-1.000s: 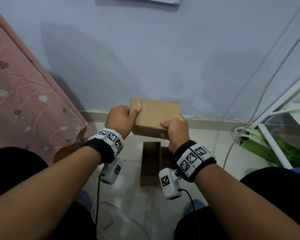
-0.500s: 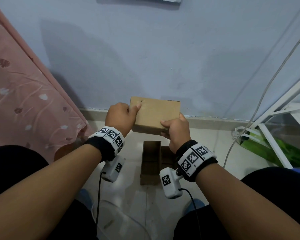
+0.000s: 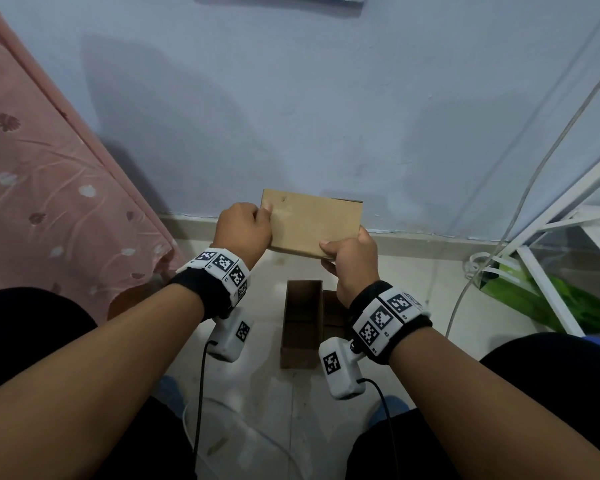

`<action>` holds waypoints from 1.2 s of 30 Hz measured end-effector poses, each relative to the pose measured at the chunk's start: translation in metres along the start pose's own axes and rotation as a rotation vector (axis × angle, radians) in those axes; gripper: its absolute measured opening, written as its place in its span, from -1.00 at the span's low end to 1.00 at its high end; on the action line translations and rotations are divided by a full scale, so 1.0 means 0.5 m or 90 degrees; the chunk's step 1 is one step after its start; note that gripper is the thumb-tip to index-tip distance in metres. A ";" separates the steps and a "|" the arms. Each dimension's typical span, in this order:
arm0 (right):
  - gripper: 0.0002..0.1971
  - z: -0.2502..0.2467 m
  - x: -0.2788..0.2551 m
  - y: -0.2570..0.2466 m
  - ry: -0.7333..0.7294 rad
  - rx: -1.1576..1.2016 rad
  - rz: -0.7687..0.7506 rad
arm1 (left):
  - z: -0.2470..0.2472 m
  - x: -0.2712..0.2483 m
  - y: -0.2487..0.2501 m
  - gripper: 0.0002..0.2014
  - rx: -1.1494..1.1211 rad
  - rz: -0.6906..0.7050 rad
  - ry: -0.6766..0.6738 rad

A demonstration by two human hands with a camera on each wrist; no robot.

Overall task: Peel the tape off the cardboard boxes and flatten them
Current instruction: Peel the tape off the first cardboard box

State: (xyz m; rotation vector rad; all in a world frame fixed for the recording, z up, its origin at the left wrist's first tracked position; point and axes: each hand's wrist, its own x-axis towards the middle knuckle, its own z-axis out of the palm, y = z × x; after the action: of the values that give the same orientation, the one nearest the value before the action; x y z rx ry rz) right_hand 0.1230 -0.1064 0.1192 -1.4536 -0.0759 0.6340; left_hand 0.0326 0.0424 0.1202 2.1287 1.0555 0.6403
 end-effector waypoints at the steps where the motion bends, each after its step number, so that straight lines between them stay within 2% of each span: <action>1: -0.60 0.000 0.001 0.001 0.007 0.003 -0.002 | 0.003 0.002 -0.002 -0.48 -0.014 -0.002 -0.006; 6: -0.58 0.001 0.007 0.002 0.025 -0.003 -0.021 | 0.011 0.001 -0.006 -0.63 -0.037 -0.021 -0.001; 7: -0.58 0.002 0.008 0.002 0.027 -0.002 -0.022 | 0.012 -0.001 -0.006 -0.61 -0.072 -0.040 -0.008; 10: -0.58 0.001 0.011 0.003 0.037 0.002 -0.014 | 0.008 -0.011 0.002 -0.33 -0.121 -0.078 -0.061; 12: -0.57 0.001 0.012 0.004 0.054 0.003 -0.012 | 0.006 -0.016 0.004 -0.28 -0.070 -0.020 -0.097; 14: -0.60 0.000 0.015 0.006 0.073 -0.006 -0.017 | 0.006 -0.019 0.000 -0.28 -0.039 0.034 -0.097; 19: -0.62 0.001 0.013 0.009 0.099 -0.026 -0.011 | 0.007 -0.014 0.001 -0.48 0.004 0.076 -0.052; 23: -0.58 0.000 0.016 0.011 0.113 -0.061 -0.018 | 0.011 -0.013 -0.002 -0.54 0.057 0.121 -0.044; 26: -0.45 -0.001 0.015 0.002 0.121 -0.166 -0.029 | 0.019 -0.015 -0.011 -0.56 0.128 0.177 -0.053; 30: -0.12 0.004 0.010 -0.003 0.105 -0.381 -0.015 | 0.027 -0.021 -0.017 -0.56 0.237 0.241 -0.079; 34: 0.15 0.005 -0.006 0.013 0.004 -0.660 -0.060 | 0.029 -0.029 -0.002 -0.59 0.226 0.279 -0.092; 36: 0.26 0.006 -0.004 0.033 -0.010 -0.815 -0.094 | 0.029 -0.033 0.007 -0.62 0.213 0.289 -0.094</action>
State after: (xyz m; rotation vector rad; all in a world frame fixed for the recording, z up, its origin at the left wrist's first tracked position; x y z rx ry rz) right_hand 0.1140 -0.1046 0.1049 -2.6293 -0.6953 0.4604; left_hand 0.0350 0.0224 0.1109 2.6981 0.6302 0.5248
